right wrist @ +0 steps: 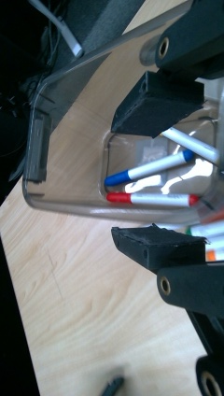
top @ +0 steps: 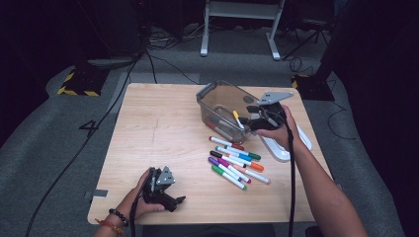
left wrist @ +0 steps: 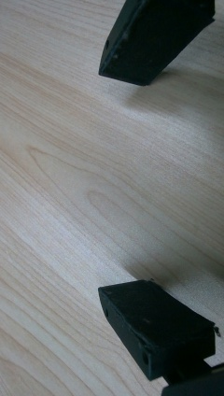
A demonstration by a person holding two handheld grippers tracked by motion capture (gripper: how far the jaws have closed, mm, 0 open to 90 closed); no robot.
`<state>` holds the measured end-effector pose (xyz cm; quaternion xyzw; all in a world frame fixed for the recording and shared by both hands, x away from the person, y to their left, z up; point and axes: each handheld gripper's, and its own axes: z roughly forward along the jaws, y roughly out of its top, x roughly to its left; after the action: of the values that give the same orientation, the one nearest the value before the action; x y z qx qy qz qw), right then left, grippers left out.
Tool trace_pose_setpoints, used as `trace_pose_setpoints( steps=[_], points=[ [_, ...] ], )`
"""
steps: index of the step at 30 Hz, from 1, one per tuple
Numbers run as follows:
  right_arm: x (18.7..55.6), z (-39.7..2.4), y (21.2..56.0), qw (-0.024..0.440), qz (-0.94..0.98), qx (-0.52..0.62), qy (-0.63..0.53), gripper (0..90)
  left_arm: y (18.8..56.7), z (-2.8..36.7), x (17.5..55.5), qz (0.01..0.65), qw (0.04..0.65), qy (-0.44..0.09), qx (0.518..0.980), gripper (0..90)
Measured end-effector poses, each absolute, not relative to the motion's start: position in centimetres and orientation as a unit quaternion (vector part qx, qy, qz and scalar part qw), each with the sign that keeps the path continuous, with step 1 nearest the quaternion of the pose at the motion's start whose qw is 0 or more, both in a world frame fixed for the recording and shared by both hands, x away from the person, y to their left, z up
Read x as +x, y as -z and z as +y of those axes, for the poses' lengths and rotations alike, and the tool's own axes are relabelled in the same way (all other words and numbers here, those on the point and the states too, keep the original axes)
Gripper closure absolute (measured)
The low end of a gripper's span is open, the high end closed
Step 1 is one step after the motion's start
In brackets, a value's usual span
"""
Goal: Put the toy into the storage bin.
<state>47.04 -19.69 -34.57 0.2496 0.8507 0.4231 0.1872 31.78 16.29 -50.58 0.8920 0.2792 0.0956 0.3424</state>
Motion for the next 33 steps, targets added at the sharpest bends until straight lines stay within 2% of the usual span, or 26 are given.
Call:
trace_pose_setpoints(
  steps=[11,15,25,33],
  points=[
    [40.8,-21.8,35.4,0.177,0.853,0.202,-0.447,42.6,50.6,16.3,31.8,0.28,0.342,-0.096,0.892,0.4],
    [39.3,-21.5,37.0,0.157,0.861,0.188,-0.445,42.9,50.6,16.3,31.8,0.28,0.342,-0.096,0.892,0.4],
    [37.9,-18.8,42.5,0.125,0.887,0.162,-0.414,43.6,50.6,16.3,31.8,0.28,0.342,-0.096,0.892,0.4],
    [37.2,-16.1,45.5,0.089,0.905,0.135,-0.392,43.0,50.6,16.3,31.8,0.28,0.342,-0.096,0.892,0.5]
  ],
)
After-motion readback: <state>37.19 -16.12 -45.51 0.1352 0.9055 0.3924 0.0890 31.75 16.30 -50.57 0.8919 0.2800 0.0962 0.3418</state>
